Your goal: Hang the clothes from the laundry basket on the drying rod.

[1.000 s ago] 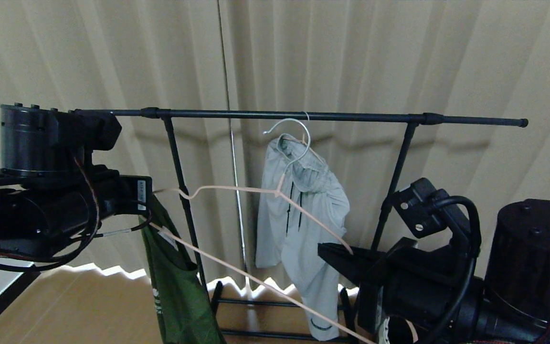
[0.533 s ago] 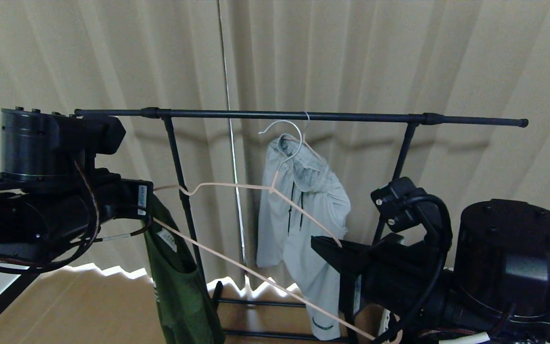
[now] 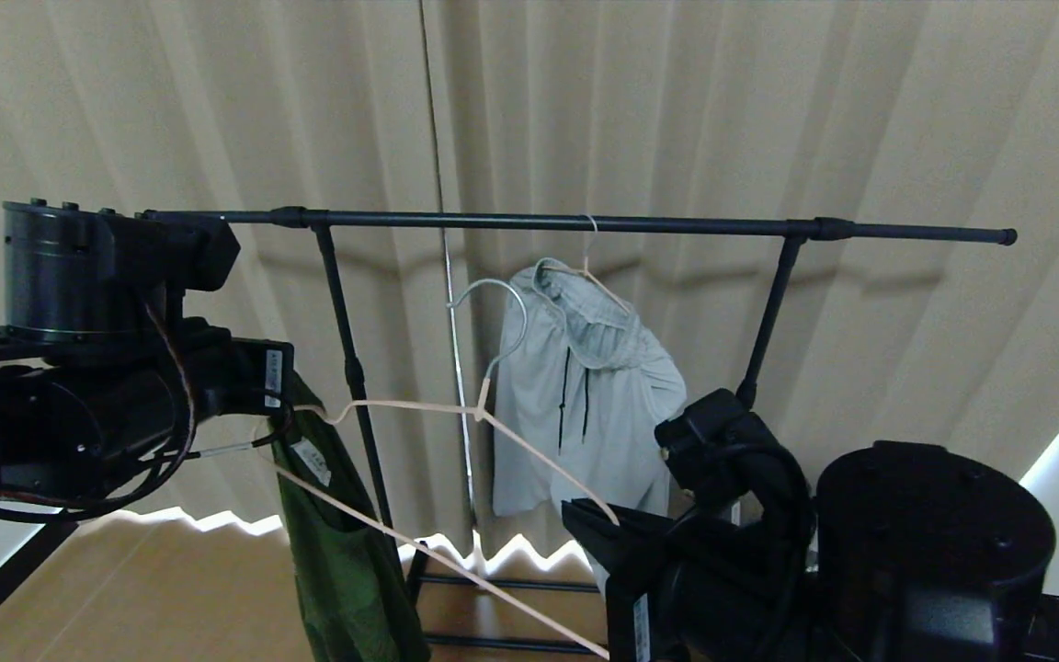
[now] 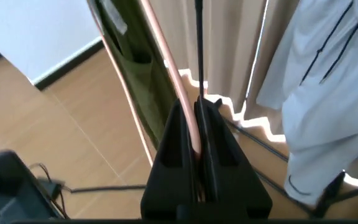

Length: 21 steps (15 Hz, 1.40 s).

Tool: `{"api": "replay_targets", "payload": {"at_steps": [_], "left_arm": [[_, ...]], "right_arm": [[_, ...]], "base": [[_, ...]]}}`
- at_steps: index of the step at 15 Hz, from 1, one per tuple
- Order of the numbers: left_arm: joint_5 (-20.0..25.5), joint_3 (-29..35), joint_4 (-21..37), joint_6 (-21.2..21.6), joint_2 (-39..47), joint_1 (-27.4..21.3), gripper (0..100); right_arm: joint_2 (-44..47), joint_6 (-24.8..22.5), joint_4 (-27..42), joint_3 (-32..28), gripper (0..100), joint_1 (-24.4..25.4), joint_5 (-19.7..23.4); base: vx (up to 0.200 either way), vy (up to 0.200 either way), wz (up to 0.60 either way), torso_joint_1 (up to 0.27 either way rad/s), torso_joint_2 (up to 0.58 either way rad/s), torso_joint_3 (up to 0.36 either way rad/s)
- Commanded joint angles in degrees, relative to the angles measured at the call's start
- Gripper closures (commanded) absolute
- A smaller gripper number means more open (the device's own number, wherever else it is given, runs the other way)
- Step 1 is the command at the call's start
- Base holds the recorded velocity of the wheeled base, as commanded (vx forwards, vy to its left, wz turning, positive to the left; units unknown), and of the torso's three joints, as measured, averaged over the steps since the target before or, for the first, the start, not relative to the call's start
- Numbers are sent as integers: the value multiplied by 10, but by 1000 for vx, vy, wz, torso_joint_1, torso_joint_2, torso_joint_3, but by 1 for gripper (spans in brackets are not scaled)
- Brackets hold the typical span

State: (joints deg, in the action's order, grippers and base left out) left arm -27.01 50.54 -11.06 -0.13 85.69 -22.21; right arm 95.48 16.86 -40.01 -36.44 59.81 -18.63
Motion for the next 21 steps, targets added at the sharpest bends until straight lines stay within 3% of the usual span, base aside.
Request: {"api": "replay_targets", "payload": {"at_steps": [1,3,5,13,21], "left_arm": [[-7,0,1,0,-1,0,100],[-20,-1,3,12,0,0,100],[-30,0,2,30,-1,2,100],[-35,3,-8,42,8,21,100],[-36,2,-9,59,6,9,100]], "right_arm": [[37,-1,-2,-13,100,6,-38],[67,0,-3,-42,100,3,-94],[74,1,-4,-57,100,0,-111],[62,-3,-67,-30,100,-10,-123],[67,-88,-148,-25,100,-14,-149]], "base": [[0,0,0,0,0,0],[0,0,0,0,0,0],[0,0,0,0,0,0],[0,0,0,0,0,0],[0,0,0,0,0,0]]}}
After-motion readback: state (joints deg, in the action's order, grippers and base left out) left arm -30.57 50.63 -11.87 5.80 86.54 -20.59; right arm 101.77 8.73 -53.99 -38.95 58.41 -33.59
